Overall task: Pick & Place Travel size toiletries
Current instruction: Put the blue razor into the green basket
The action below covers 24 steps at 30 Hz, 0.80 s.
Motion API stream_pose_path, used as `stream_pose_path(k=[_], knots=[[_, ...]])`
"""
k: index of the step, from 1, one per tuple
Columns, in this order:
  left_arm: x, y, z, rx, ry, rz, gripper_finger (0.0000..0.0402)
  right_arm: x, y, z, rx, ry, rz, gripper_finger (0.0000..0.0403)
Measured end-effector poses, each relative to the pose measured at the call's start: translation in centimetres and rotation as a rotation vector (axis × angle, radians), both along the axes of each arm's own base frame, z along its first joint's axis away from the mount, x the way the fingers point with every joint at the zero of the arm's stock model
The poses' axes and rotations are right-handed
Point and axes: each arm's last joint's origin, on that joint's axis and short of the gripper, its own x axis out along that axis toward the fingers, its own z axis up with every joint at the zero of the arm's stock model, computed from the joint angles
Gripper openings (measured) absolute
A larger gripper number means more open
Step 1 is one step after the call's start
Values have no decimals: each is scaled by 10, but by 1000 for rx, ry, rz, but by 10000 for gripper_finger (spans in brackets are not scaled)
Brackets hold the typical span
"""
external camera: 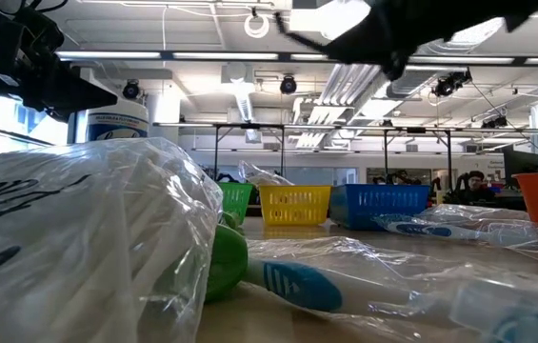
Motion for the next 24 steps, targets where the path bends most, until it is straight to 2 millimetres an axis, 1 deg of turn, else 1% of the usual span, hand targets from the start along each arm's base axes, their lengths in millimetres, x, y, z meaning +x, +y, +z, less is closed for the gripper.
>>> stream_pose_path(k=[8,14,19,24], knots=[[0,0,0,-2,-1,-15,0,74,-20,0,48,210,11,29],[0,0,0,-2,-1,-15,0,122,-27,-5,84,341,16,29],[0,0,0,-2,-2,-15,0,155,-34,-20,91,412,12,29],[0,-1,0,-2,-2,-18,0,177,-46,-41,111,517,-20,29]])
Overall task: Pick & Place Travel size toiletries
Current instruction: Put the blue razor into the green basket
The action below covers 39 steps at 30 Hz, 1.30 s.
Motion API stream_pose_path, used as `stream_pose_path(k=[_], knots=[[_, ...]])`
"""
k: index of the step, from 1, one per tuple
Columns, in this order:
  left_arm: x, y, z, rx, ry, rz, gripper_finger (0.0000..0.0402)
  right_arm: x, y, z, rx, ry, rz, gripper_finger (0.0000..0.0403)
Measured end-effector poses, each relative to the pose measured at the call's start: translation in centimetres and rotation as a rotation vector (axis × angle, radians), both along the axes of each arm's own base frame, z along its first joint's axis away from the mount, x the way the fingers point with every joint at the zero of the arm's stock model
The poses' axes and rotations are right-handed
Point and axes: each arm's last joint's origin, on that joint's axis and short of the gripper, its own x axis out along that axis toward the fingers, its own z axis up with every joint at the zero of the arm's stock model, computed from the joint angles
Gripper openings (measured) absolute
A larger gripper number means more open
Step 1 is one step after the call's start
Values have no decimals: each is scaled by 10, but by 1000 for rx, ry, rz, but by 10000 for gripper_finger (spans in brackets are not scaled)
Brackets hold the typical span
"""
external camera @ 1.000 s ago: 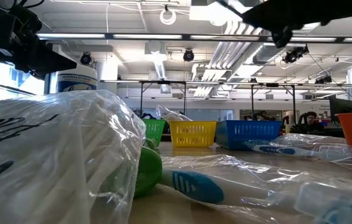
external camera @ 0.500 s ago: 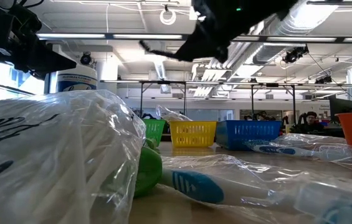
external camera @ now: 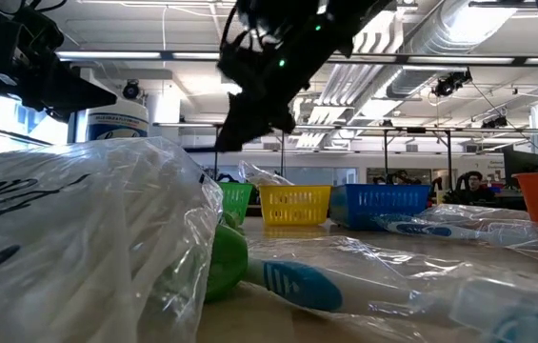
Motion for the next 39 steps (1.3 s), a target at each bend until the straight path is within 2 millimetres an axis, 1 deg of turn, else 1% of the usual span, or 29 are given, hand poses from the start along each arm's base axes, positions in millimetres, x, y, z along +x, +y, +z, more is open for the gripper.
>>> stream_pose_path(k=[3,6,9,13,17,24,28,36,39], knots=[[0,0,0,0,0,0,0,10,-10,-9,11,49,-45,29],[0,0,0,0,0,0,0,17,-20,-14,21,61,-66,29],[0,0,0,0,0,0,0,21,-28,-17,38,70,-90,29],[0,0,0,0,-1,0,0,19,-36,-18,44,78,-110,29],[0,0,0,0,-1,1,0,19,-36,-18,48,82,-107,29],[0,0,0,5,0,0,0,20,-24,-19,82,91,-57,29],[0,0,0,7,-1,1,0,21,-20,-19,79,85,-52,30],[0,0,1,3,-10,1,0,25,-22,-36,68,108,-66,32],[0,0,1,3,-12,1,0,27,-23,-37,58,91,-60,33]])
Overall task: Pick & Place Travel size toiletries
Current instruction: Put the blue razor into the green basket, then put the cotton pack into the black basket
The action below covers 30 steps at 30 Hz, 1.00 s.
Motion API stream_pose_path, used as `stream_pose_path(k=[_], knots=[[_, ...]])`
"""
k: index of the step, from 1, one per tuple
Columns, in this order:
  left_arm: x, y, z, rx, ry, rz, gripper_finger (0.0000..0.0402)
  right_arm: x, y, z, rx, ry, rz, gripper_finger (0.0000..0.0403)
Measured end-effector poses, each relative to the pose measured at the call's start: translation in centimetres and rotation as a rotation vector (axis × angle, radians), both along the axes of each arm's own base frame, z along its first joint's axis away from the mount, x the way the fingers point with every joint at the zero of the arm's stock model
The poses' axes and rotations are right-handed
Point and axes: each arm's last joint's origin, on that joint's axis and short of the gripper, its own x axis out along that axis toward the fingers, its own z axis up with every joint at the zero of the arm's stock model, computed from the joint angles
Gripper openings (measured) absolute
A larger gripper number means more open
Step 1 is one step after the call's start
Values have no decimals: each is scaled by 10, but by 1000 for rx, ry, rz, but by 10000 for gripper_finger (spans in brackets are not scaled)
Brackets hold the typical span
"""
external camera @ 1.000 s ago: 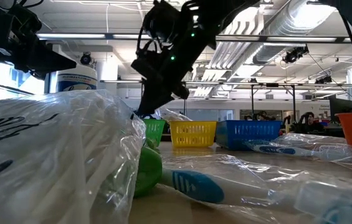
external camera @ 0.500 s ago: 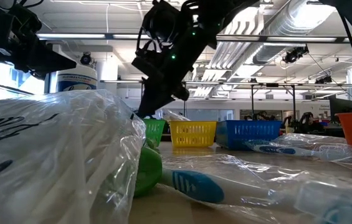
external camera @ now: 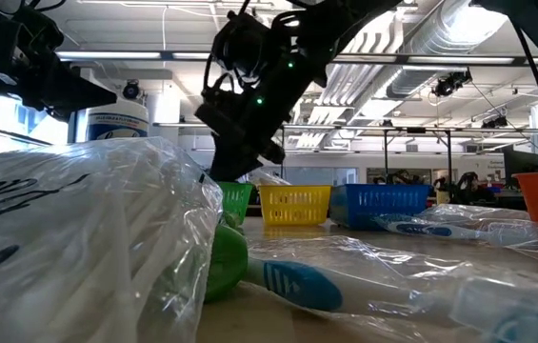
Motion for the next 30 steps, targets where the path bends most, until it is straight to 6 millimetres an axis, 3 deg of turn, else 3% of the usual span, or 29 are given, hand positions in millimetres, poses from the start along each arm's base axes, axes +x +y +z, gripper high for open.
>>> stream_pose_path(k=[12,15,18,21,30], knots=[[0,0,0,0,-1,0,0,1,1,1,11,-13,25,133],[0,0,0,0,-1,0,0,1,2,11,20,-47,84,141],[0,0,0,1,2,0,0,-1,11,41,32,-156,185,136],[0,0,0,2,6,0,0,-11,25,85,11,-282,283,122],[0,0,-1,3,15,3,0,-81,56,221,-178,-647,467,49]])
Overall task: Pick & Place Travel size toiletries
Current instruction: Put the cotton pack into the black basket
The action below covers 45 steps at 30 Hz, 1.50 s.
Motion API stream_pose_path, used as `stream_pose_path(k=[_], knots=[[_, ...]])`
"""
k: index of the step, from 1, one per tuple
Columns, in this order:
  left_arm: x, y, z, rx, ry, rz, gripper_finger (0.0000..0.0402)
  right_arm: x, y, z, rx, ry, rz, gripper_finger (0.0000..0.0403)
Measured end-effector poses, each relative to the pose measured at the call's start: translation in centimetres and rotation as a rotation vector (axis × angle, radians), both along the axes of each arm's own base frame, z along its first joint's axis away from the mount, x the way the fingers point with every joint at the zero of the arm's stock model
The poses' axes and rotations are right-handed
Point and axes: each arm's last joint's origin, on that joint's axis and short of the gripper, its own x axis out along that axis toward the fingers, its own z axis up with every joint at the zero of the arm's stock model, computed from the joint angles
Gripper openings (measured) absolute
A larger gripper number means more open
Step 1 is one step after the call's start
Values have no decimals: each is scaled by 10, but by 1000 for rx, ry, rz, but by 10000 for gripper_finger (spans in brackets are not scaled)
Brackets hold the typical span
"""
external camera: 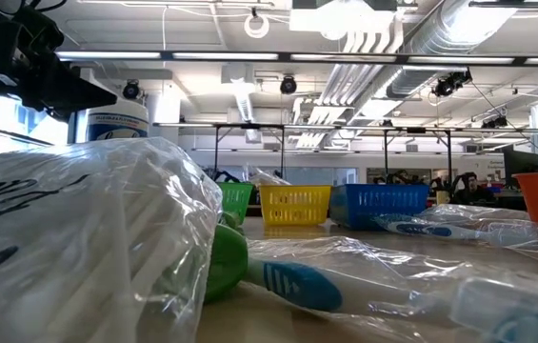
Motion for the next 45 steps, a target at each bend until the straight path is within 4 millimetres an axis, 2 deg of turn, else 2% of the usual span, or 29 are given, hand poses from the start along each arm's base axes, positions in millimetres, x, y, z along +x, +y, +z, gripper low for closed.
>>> stream_pose_path(k=[5,8,12,15,17,20,28,33,37,40,45], knots=[[0,0,0,-5,-1,0,0,-55,8,56,22,-170,149,10],[0,0,0,-4,-1,0,0,-90,11,76,27,-246,220,5],[0,0,0,-5,0,0,0,-137,13,85,32,-303,205,3],[0,0,0,-4,0,-1,0,-175,10,79,28,-335,128,3],[0,0,0,-4,0,-1,0,-199,7,70,27,-361,91,3],[0,0,0,-4,0,-1,0,-225,4,44,48,-367,59,3],[0,0,0,-5,-3,-3,0,-258,1,-40,163,-441,66,3],[0,0,0,-7,-8,-3,0,-266,-1,-96,189,-431,32,4],[0,0,0,-3,-7,-3,0,-267,-1,-131,208,-429,34,4],[0,0,0,-22,-11,-2,0,-266,-1,-148,219,-432,30,4],[0,0,0,-34,-11,-1,0,-263,0,-164,212,-395,27,4]])
